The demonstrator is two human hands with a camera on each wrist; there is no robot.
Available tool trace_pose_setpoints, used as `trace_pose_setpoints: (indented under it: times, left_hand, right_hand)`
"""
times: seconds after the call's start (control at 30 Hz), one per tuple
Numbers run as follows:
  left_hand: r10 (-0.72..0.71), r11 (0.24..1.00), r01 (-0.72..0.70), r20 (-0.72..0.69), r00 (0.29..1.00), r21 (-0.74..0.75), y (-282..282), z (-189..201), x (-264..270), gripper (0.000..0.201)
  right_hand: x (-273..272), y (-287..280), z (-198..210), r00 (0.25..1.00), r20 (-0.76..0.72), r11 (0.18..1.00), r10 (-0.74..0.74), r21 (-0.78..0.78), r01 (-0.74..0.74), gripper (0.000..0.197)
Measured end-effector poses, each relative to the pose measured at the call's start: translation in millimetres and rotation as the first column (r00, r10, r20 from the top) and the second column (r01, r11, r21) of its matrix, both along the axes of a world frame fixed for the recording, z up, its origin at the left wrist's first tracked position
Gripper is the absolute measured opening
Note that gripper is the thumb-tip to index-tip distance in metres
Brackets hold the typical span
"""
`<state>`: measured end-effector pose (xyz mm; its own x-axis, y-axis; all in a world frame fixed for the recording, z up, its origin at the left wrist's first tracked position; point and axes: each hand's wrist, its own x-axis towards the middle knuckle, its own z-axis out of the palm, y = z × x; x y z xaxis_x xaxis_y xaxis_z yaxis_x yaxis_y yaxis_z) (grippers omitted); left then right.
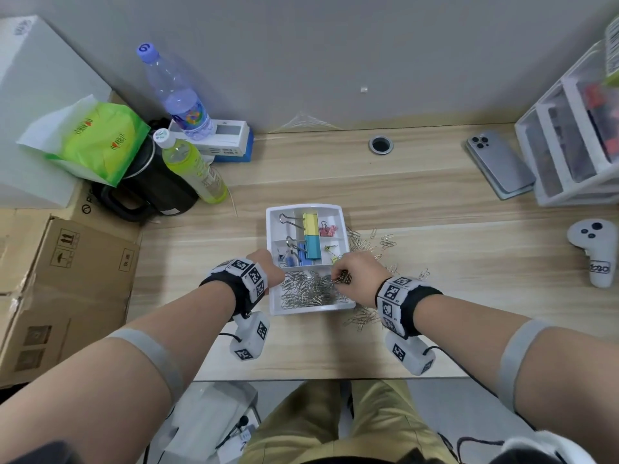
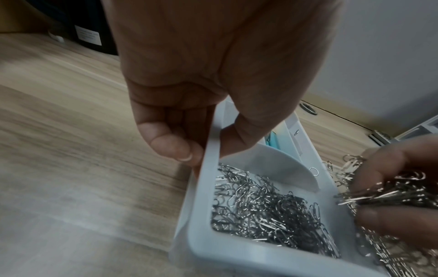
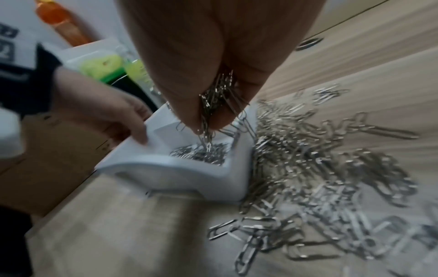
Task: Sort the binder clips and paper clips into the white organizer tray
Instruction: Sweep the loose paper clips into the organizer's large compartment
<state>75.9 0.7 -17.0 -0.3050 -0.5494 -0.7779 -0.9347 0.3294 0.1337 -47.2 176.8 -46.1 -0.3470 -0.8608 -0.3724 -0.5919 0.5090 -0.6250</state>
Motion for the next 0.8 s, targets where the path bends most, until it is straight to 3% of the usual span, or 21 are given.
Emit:
trace_pose_setpoints:
  times: [0.2,0.4,0.6,0.73,0.8]
  left_hand:
    - [0.008,1.0,-0.008,-0.008,1.0,-0.013,-0.1,-3.1,0.8,0.02]
    - [-0.038,0.999,0.039,0.018,0.999,-0.025,-1.4,-0.9,2.4,0.02]
    - [-0.068,0.997,0.069,0.054,0.996,-0.023,-2.0,3.5,0.5,0.02]
    - [-0.071,0.996,0.077,0.117,0.991,-0.042,-4.3,6.8,0.6,0.02]
    - [-0.079,0.995,0.087,0.139,0.987,-0.052,-4.9,7.7,0.5,0.023]
  right_hand:
    - [35.2,-22.2,-14.9,0.997,0.029,0.997,0.075,-0.016,-0.075,0.021]
    - [31.8,-15.1,-15.0,0.993,0.031,0.991,0.118,-0.062,-0.115,0.028]
    - [-0.4,3.4,-6.4,0.997,-0.076,0.995,-0.023,-0.101,0.015,0.026]
    - [-35.2,31.5,-5.6,0.985,-0.166,0.991,-0.035,0.125,0.057,0.047]
    - [-50.0,47.3,-7.7,0.979,-0.202,0.955,-0.039,0.28,0.096,0.042]
